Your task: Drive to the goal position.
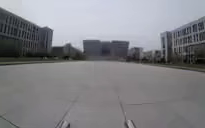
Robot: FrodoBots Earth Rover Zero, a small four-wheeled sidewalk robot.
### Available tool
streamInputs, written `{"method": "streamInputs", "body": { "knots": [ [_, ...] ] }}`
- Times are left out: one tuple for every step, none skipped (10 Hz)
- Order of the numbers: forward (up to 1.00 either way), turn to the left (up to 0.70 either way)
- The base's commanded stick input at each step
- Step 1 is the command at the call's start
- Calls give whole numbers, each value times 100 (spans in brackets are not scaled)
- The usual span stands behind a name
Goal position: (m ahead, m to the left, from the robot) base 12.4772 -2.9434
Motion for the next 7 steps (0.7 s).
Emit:
{"method": "streamInputs", "body": {
  "knots": [
    [100,0],
    [100,0],
    [100,0],
    [100,-15],
    [100,-40],
    [100,-40],
    [100,-40]
  ]
}}
